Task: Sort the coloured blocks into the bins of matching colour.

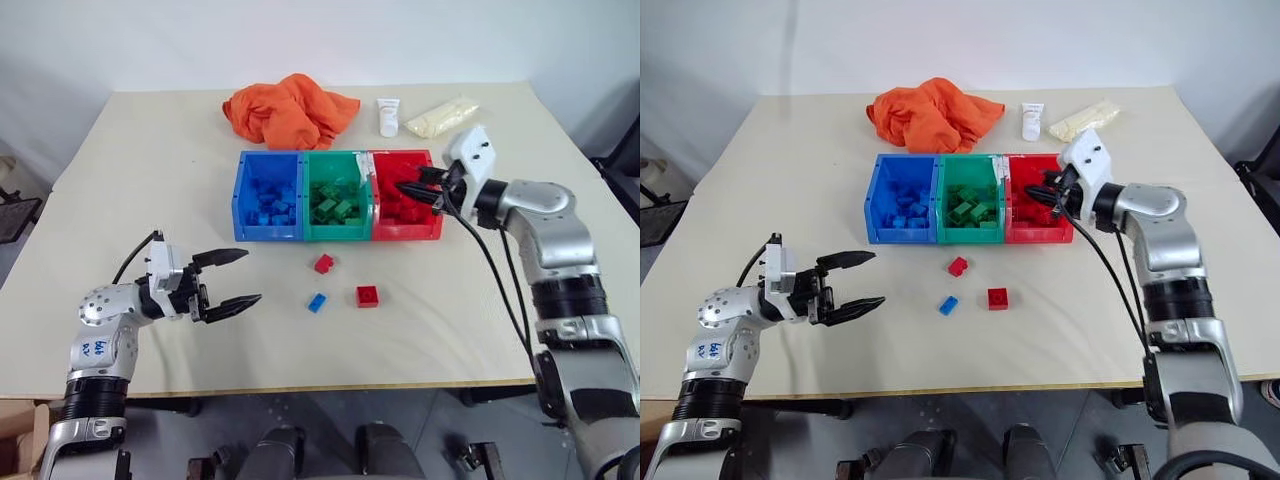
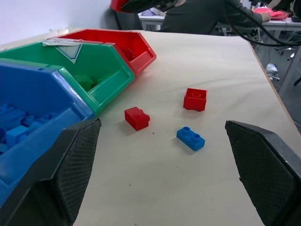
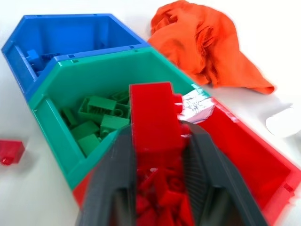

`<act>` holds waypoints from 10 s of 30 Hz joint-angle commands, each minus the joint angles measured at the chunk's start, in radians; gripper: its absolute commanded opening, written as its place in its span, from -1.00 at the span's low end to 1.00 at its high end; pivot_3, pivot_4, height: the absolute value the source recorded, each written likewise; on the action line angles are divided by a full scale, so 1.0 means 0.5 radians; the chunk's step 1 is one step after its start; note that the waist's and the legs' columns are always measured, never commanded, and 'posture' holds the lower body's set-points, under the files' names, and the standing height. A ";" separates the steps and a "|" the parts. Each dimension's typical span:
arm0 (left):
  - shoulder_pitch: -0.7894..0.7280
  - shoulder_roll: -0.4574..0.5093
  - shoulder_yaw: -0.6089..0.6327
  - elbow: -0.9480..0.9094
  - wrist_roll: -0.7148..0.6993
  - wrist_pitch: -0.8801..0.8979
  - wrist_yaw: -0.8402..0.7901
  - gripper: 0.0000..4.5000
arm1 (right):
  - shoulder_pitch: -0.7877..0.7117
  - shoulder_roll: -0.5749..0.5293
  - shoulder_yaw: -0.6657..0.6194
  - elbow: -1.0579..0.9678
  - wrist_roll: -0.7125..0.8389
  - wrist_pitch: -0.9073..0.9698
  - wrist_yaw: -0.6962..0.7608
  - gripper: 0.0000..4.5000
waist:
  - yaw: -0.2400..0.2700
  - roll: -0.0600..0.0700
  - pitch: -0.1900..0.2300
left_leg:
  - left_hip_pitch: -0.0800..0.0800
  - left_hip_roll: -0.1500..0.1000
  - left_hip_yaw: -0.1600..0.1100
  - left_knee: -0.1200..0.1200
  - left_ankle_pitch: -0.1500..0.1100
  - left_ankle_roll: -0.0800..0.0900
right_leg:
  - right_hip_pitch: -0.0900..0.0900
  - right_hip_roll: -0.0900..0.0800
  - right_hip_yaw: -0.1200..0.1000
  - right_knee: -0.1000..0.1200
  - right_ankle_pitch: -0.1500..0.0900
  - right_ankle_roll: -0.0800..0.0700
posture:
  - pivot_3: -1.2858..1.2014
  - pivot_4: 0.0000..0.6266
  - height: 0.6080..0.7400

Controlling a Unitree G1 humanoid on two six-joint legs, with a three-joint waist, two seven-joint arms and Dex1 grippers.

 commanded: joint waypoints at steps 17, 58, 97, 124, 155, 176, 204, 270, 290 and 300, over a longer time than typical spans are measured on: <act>-0.017 0.010 0.014 -0.003 -0.026 -0.044 -0.039 1.00 | 0.358 -0.227 -0.114 -0.445 0.081 -0.028 0.237 0.98 | 0.012 0.001 0.000 | -0.001 0.000 -0.005 0.002 0.000 0.000 | -0.002 0.000 -0.001 0.004 0.000 0.000 | 0.03 -0.52 1.00; 0.141 0.083 0.088 -0.073 -0.042 -0.106 -0.089 1.00 | 0.602 -0.143 0.606 -0.777 -0.088 0.193 0.512 0.70 | 0.023 0.002 0.001 | 0.001 0.000 0.000 0.003 -0.004 0.002 | 0.002 0.000 0.000 -0.003 0.000 0.000 | 0.03 -0.52 1.00; 0.008 0.002 0.004 0.039 -0.017 -0.160 -0.103 1.00 | -0.337 -0.055 0.107 0.524 -0.249 -0.477 0.188 0.99 | -0.038 0.003 0.002 | 0.001 0.001 0.000 0.000 -0.004 0.000 | -0.003 0.001 -0.002 0.003 0.000 0.000 | 0.03 -0.52 1.00; -0.155 0.055 0.015 0.360 0.008 -0.236 -0.253 1.00 | 1.518 -0.966 -0.632 -1.127 0.488 0.385 0.730 0.99 | 0.058 0.004 0.002 | 0.003 0.004 0.017 0.005 -0.006 0.003 | 0.001 0.001 0.001 -0.008 0.000 0.000 | 0.03 -0.52 1.00; 0.265 0.083 0.110 -0.212 -0.095 -0.067 -0.042 1.00 | 0.348 0.598 0.323 -0.068 0.085 -0.017 0.200 0.99 | -0.009 0.003 0.002 | 0.003 0.003 0.003 0.003 -0.006 0.000 | -0.001 0.002 -0.002 0.003 0.000 -0.001 | 0.03 -0.52 1.00; 0.222 0.063 0.085 -0.203 -0.085 -0.059 -0.039 1.00 | 0.463 0.507 0.277 -0.564 0.085 0.080 0.218 -0.33 | -0.037 0.003 0.002 | 0.003 0.003 -0.001 0.002 -0.006 0.000 | -0.002 0.002 -0.002 0.005 0.000 -0.001 | 0.03 -0.52 1.00; -0.098 -0.035 -0.040 0.141 -0.017 -0.175 -0.134 1.00 | -0.243 0.100 -0.132 0.336 0.003 -0.222 -0.052 0.98 | -0.041 0.003 0.002 | 0.002 0.003 0.003 0.002 -0.007 0.000 | -0.002 0.001 -0.002 0.004 0.000 0.000 | 0.03 -0.52 1.00; -0.168 -0.314 -0.858 -0.140 0.844 0.077 0.723 0.45 | 1.074 -0.634 -0.398 -0.947 0.516 -0.058 0.778 1.00 | 0.071 0.019 0.011 | 0.003 0.003 0.016 0.008 -0.011 0.004 | 0.001 0.002 -0.001 -0.008 0.000 -0.001 | 0.03 -0.52 1.00; -0.224 -0.323 -0.569 -0.327 0.630 0.181 0.828 -0.79 | 1.058 -0.641 -0.394 -0.896 0.504 -0.097 0.744 1.00 | 0.068 0.019 0.011 | 0.003 0.003 0.016 0.009 -0.011 0.004 | 0.001 0.002 0.000 -0.008 -0.001 -0.001 | 0.03 -0.52 1.00; -0.656 -0.293 -0.322 -0.029 0.801 0.186 1.340 -0.79 | 1.061 -0.621 -0.412 -0.896 0.523 -0.105 0.722 1.00 | 0.070 0.018 0.012 | 0.003 0.003 0.017 0.010 -0.011 0.004 | 0.001 0.002 -0.001 -0.007 0.000 0.000 | 0.03 -0.52 1.00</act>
